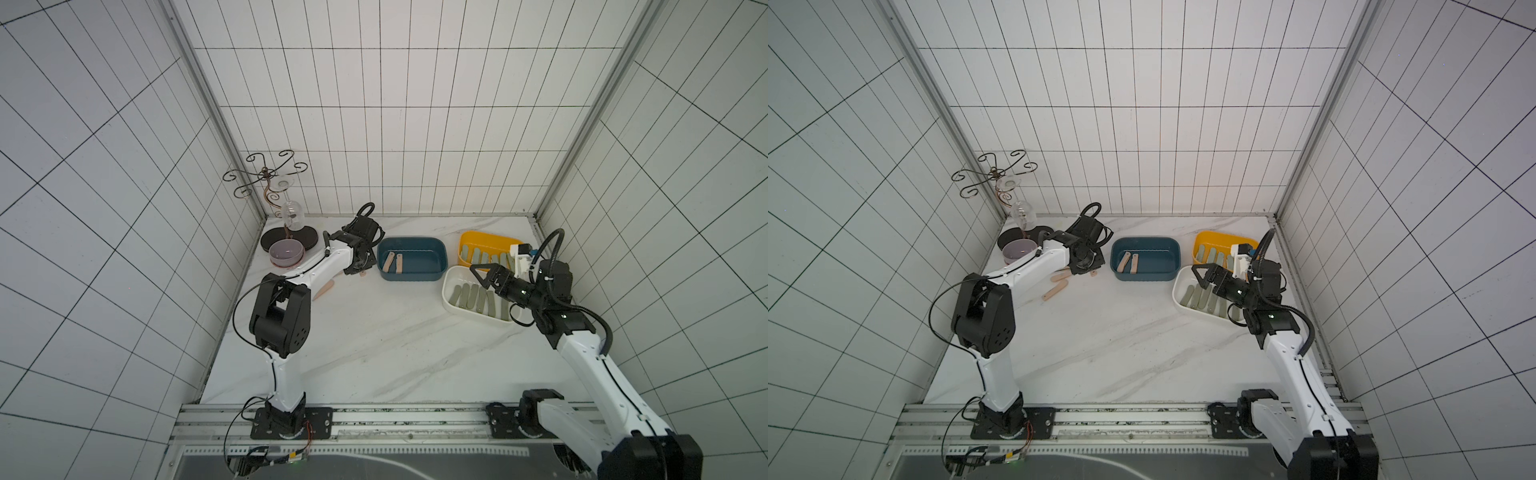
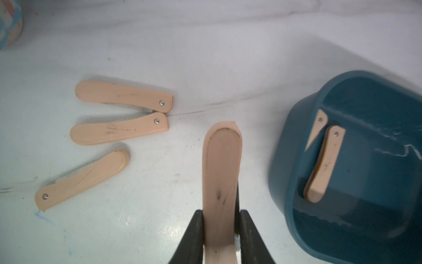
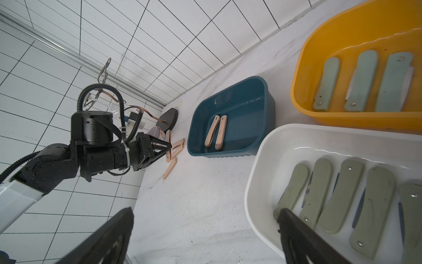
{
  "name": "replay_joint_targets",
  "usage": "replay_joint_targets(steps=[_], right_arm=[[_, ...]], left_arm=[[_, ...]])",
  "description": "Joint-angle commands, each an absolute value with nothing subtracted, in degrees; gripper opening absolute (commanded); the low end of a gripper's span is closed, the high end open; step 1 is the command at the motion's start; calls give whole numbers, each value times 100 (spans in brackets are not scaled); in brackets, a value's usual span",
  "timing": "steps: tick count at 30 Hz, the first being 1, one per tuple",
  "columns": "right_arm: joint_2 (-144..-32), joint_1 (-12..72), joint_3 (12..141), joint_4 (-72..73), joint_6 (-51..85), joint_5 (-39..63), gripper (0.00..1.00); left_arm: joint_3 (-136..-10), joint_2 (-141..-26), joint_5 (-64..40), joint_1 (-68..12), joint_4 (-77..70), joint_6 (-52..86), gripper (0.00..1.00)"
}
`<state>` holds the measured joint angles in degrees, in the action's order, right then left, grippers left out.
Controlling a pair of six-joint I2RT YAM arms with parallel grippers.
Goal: Place the fruit knives into the storage box by color
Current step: Pick up the fruit knife from the center of the board, then place the fruit knife in the storage box.
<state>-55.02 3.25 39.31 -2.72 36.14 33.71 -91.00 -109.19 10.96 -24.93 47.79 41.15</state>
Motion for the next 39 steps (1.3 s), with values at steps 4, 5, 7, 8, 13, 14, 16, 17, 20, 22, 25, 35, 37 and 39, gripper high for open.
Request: replay_joint_targets(steps=[4, 5, 7, 8, 13, 14, 16, 17, 20, 22, 25, 35, 37, 39], right_arm=[[-5596, 254, 3821, -175, 3555, 3360, 100], [-5598, 253, 3771, -143, 3575, 3383, 100], [-5589, 254, 3686, -111, 3603, 3414, 100], [-5576, 250, 3637, -114, 3612, 3440, 100], [-5454, 254, 3451, -106, 3664, 3478, 100], [-5433, 256, 3429, -122, 3674, 3491, 100], [-5397, 255, 3402, -146, 3668, 3481, 100], [-5379, 256, 3394, -172, 3650, 3481, 100], [-5351, 261, 3423, -301, 3568, 3463, 100], [-5319, 261, 3426, -366, 3533, 3446, 100], [-5296, 261, 3394, -395, 3511, 3421, 100], [-5292, 260, 3507, -728, 3344, 3256, 100], [-5290, 259, 3523, -752, 3340, 3245, 100], [-5322, 264, 3576, -795, 3340, 3224, 100]], left_arm=[[-10020, -11064, 1090, -2975, 4705, 3631, 28], [-10214, -11172, 1098, -3074, 4732, 3560, 28], [-10554, -11421, 1108, -3251, 4795, 3459, 28], [-10734, -11549, 1116, -3335, 4834, 3415, 28], [-11360, -12182, 1085, -3611, 4877, 3295, 28], [-11464, -12295, 1062, -3642, 4856, 3280, 28], [-11641, -12509, 1026, -3686, 4823, 3269, 28], [-11724, -12590, 986, -3691, 4814, 3296, 29], [-11789, -12733, 925, -3700, 4674, 3279, 33], [-11827, -12795, 951, -3700, 4659, 3220, 36], [-11913, -12841, 1156, -3698, 4687, 3084, 39], [-11871, -12638, 1572, -3700, 4564, 2710, 61], [-11812, -12563, 1736, -3700, 4539, 2612, 66], [-11690, -12452, 1880, -3700, 4455, 2483, 72]])
